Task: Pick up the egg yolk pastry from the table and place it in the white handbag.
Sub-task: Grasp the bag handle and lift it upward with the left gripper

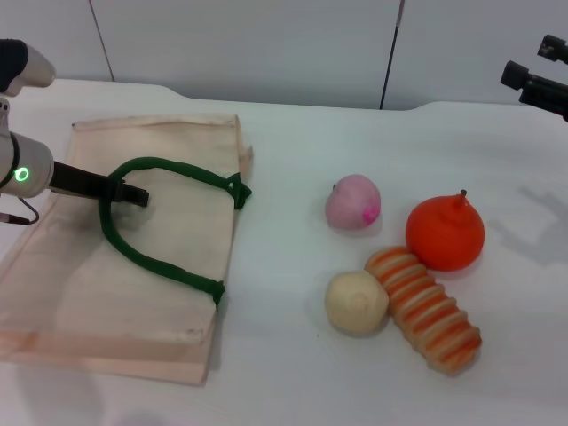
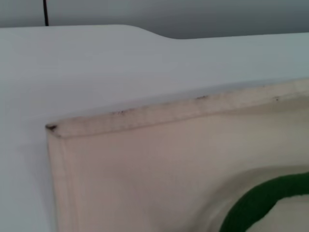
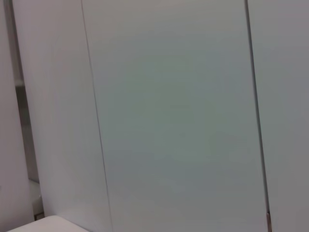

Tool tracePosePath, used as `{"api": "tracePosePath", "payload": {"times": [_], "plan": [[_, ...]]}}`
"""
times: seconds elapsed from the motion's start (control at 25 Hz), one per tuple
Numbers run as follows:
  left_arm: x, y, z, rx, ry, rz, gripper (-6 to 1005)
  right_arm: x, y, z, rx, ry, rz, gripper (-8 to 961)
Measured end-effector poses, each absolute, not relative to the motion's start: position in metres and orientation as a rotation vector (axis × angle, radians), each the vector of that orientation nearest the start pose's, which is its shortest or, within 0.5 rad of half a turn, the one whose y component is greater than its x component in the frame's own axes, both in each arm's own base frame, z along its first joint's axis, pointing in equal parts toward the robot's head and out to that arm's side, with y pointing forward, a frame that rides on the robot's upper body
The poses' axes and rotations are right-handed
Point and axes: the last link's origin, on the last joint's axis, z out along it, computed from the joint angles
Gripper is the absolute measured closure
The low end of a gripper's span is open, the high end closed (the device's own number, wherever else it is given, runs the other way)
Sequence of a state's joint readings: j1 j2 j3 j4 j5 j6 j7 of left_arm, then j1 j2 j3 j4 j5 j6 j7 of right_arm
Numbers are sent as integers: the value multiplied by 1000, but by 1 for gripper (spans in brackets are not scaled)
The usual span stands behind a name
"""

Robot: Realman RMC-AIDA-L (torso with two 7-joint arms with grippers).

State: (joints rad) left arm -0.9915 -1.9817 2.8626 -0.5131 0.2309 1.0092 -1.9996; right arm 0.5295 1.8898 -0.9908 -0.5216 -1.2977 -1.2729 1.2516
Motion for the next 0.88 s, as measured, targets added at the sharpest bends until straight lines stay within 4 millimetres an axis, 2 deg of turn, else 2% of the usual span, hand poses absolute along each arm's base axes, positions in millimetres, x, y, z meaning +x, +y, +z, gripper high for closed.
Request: {"api": "tracePosePath", "payload": {"times": [0.08, 0.28, 0.44, 0.48, 0.68, 0.88], "plan": [[-320, 423, 41, -2086, -1360, 94, 247, 264, 392, 74, -2286, 521, 891, 61], [-320, 423, 41, -2079, -1360, 96, 337, 266, 390, 73, -2284, 528, 888, 61], [-317, 418, 40, -2118, -1379, 27, 538, 269, 389, 72, -2289, 534, 874, 61], [-316, 416, 41, -2133, -1382, 12, 552, 269, 389, 72, -2288, 534, 874, 61], [-302, 410, 58, -2196, -1371, -150, 623, 269, 389, 74, -2281, 535, 877, 61], [-300, 397, 79, -2206, -1357, -299, 712, 269, 389, 74, -2279, 534, 877, 61]]}}
